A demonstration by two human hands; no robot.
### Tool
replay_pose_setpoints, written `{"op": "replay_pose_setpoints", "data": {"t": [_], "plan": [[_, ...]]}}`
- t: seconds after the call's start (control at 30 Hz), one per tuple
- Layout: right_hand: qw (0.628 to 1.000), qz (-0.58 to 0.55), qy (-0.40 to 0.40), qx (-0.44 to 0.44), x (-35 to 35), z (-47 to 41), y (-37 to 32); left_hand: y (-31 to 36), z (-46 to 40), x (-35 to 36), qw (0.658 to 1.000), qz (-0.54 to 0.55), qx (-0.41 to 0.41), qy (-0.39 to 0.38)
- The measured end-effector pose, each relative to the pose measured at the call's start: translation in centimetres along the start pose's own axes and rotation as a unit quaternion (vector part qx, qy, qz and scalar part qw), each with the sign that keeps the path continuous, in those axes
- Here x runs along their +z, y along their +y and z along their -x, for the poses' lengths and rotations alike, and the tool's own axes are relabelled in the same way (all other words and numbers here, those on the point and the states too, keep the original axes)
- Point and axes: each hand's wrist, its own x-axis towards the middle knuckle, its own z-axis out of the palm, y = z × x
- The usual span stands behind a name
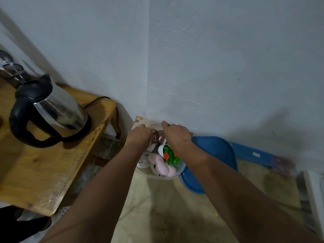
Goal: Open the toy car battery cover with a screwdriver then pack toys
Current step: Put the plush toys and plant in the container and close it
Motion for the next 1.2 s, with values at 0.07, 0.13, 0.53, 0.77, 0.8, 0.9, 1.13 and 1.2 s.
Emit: {"op": "replay_pose_setpoints", "data": {"t": [0.07, 0.13, 0.53, 0.77, 0.8, 0.9, 1.13, 1.2], "plan": [[1.000, -0.026, 0.005, -0.004, 0.3, 0.2, -0.2, 0.2, 0.1, 0.1, 1.000, 0.021, 0.006, -0.016], [0.999, -0.048, 0.005, 0.006, 0.5, 0.3, -0.3, 0.4, 0.1, 0.3, 0.998, 0.054, 0.014, -0.037], [0.996, -0.080, 0.016, 0.033, 0.6, 0.5, 0.9, 2.4, -0.6, 2.5, 0.980, 0.199, 0.001, -0.019], [0.996, -0.079, 0.022, 0.020, 1.0, 0.4, 1.5, 3.6, -1.5, 2.9, 0.975, 0.220, -0.038, 0.016], [0.997, -0.072, 0.020, 0.019, 1.0, 0.4, 1.5, 3.7, -1.5, 2.7, 0.975, 0.220, -0.040, 0.017], [0.999, -0.047, 0.014, 0.011, 0.9, 0.0, 1.2, 3.7, -1.4, 2.1, 0.974, 0.223, -0.043, 0.017], [0.999, -0.037, -0.030, 0.000, 3.3, 0.4, 0.4, 1.2, -0.5, 2.0, 0.980, 0.196, -0.023, 0.040], [0.999, -0.045, -0.023, -0.003, 3.5, 0.9, 0.5, 1.1, 0.0, 1.7, 0.982, 0.186, -0.019, 0.042]]}}
